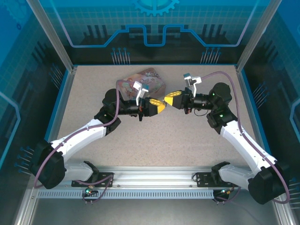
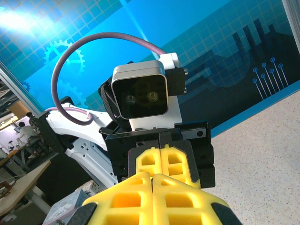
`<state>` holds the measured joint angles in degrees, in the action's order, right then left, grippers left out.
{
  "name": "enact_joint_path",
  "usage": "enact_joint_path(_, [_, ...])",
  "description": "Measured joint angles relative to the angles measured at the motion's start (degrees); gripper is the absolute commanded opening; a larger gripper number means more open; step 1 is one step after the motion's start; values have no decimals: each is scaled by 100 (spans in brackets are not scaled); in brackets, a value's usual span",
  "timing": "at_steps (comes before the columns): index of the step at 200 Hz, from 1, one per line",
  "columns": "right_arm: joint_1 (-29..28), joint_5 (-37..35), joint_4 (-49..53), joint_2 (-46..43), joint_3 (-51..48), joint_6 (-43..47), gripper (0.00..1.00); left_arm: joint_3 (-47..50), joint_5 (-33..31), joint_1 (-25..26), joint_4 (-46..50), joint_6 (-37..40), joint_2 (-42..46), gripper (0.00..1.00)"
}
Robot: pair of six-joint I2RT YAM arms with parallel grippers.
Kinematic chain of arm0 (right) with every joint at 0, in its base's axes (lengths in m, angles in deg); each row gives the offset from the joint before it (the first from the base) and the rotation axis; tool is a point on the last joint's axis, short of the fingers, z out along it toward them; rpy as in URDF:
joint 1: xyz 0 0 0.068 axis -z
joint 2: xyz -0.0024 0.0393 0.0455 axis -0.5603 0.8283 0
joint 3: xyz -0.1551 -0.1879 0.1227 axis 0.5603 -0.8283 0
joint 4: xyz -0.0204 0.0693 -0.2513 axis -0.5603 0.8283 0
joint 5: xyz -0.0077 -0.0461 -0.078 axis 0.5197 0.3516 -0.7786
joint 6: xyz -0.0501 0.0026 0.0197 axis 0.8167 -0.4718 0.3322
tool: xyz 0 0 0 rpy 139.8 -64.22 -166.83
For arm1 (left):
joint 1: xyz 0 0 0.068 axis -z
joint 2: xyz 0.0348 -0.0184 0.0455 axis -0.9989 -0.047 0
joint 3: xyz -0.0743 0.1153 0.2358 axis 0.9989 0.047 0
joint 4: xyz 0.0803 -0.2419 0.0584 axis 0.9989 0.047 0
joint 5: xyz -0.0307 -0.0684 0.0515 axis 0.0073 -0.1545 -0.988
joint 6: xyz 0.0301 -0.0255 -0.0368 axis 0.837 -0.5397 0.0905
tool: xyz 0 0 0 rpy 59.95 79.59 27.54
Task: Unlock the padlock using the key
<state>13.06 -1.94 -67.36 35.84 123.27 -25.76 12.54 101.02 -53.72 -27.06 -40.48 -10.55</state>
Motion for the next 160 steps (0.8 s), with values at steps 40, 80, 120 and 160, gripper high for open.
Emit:
enact_joint_path(40, [0,11,96,0,0,74,0,-2,0,0,0,22,2,4])
enact_joint_path(80, [0,11,101,0,0,94,0,-2,0,0,0,24,7,4])
enact_joint_path(120, [0,11,107,0,0,151,0,-2,-2,0,4,39,24,3])
enact_joint_path(160, [0,11,105,0,0,175,0,-2,-4,0,9,42,39,5])
